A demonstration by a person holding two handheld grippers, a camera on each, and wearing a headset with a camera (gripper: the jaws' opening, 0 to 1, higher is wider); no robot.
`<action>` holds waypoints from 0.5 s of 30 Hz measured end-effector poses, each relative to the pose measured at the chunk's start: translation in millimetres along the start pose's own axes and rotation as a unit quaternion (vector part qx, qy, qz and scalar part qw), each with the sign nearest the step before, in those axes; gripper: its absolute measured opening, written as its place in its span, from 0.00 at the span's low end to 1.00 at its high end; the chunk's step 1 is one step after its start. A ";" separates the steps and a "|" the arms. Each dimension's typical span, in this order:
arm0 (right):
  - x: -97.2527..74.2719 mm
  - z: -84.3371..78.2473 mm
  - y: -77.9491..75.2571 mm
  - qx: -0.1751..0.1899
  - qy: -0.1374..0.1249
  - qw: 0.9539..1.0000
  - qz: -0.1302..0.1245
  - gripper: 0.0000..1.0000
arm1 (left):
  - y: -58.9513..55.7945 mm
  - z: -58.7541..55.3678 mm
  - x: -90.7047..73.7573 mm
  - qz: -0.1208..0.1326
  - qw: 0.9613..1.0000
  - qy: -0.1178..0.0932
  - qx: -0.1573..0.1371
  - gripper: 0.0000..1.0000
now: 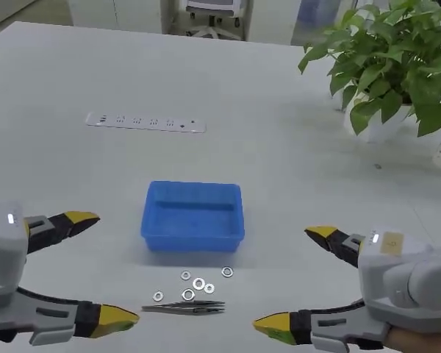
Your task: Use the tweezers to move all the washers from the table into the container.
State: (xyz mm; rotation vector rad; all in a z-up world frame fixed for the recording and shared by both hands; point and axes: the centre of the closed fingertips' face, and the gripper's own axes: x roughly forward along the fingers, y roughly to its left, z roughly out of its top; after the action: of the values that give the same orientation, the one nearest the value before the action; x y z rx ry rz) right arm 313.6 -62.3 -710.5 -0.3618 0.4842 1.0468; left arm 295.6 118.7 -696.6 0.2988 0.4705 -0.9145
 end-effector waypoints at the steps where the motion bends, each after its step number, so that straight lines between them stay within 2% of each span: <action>1: -0.1 0.4 0.0 -0.001 0.000 1.000 0.001 0.95 | 0.2 -0.2 -0.2 0.000 1.000 0.001 0.001 0.96; 15: 2.9 0.4 0.2 -0.025 0.009 1.000 0.015 0.91 | -0.8 -5.6 2.6 -0.010 1.000 0.017 0.014 0.94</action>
State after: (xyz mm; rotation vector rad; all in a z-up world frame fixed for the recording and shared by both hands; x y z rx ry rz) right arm 314.6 -59.8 -711.8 -0.4092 0.4826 1.0864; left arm 294.8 118.9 -702.8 0.3371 0.4935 -0.9372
